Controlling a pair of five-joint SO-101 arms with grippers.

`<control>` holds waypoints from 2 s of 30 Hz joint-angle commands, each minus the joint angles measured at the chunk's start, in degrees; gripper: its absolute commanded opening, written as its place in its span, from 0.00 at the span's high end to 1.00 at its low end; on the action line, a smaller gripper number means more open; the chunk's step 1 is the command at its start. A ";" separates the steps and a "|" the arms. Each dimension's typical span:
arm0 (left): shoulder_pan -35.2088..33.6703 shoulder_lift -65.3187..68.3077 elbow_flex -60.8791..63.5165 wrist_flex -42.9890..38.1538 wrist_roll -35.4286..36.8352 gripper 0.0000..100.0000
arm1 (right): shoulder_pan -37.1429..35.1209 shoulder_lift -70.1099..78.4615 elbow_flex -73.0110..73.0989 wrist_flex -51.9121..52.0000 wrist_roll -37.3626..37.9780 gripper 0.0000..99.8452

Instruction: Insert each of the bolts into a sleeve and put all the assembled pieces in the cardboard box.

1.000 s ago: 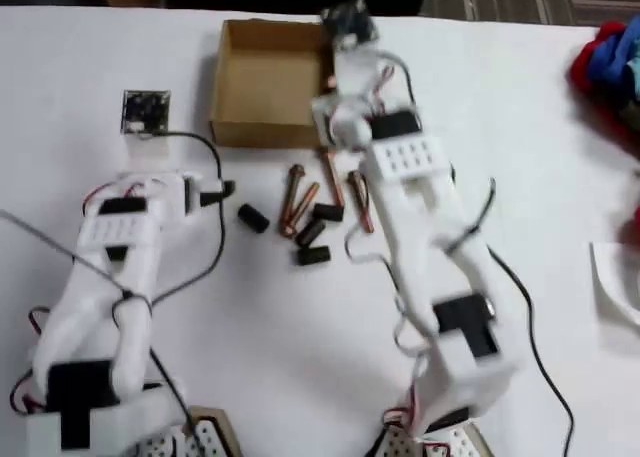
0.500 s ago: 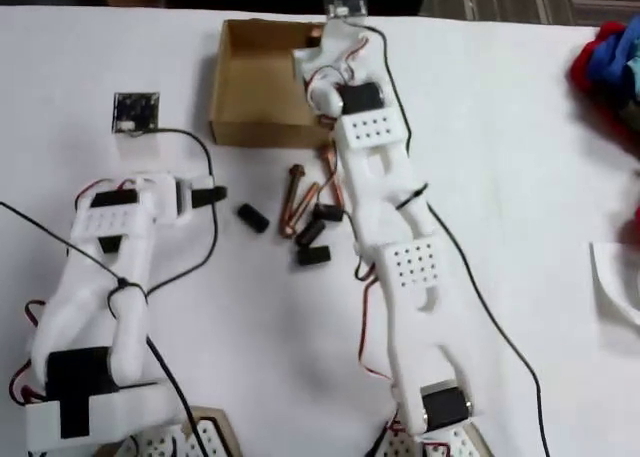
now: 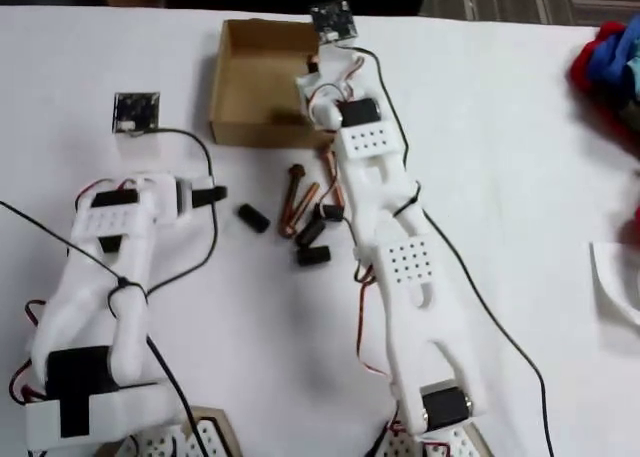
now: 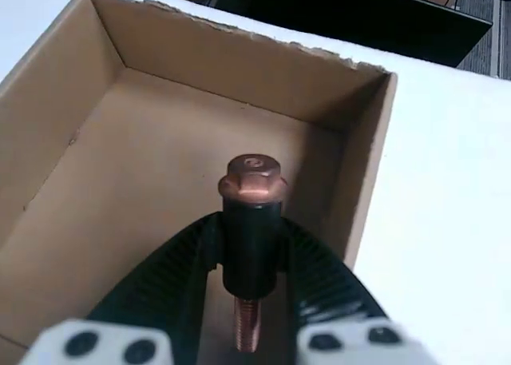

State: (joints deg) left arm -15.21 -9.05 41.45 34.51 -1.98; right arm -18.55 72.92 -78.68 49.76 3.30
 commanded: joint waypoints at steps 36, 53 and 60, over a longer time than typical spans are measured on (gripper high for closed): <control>0.35 -0.35 -1.54 -0.88 -0.09 0.57 | 0.84 -4.26 -8.35 3.38 0.79 0.92; 0.35 -0.35 -1.54 -0.88 -0.09 0.57 | 10.77 2.68 -10.81 16.04 8.09 0.98; 0.35 -0.35 -1.54 -0.88 -0.09 0.57 | 8.31 7.08 -10.90 19.03 8.09 0.98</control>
State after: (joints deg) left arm -15.21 -9.05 41.45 34.51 -2.07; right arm -8.88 80.57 -87.74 67.52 10.86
